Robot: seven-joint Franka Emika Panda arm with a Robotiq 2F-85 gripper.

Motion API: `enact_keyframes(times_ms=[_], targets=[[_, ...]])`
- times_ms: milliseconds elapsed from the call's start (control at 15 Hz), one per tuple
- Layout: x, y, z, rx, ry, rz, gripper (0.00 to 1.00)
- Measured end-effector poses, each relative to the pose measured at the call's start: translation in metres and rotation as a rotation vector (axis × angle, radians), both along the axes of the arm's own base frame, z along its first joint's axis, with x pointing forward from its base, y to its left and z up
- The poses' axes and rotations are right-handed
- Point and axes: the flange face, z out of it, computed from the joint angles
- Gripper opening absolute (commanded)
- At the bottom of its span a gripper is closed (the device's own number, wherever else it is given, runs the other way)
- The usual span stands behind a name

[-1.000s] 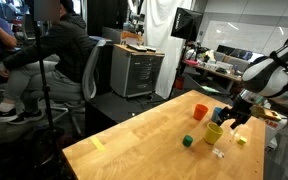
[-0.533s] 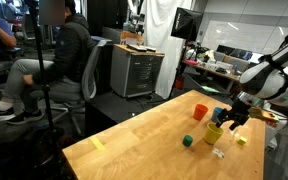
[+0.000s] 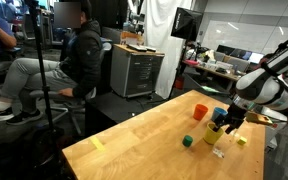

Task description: Stack the cups into the orange cup

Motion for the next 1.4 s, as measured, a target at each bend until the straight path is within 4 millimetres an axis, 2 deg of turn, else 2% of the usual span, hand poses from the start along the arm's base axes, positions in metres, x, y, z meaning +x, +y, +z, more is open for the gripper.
enact_keyframes(times_ms=[267,600,733,867,1400], targets=[[0.004,0.002,-0.004,0.012,-0.003,0.025,0.36],[0.008,0.011,-0.003,0.026,-0.010,0.041,0.03],[0.009,0.011,-0.003,0.024,-0.011,0.045,0.00],[0.009,0.011,-0.003,0.022,-0.010,0.043,0.04],[0.012,0.011,0.005,0.016,-0.014,0.042,0.03]])
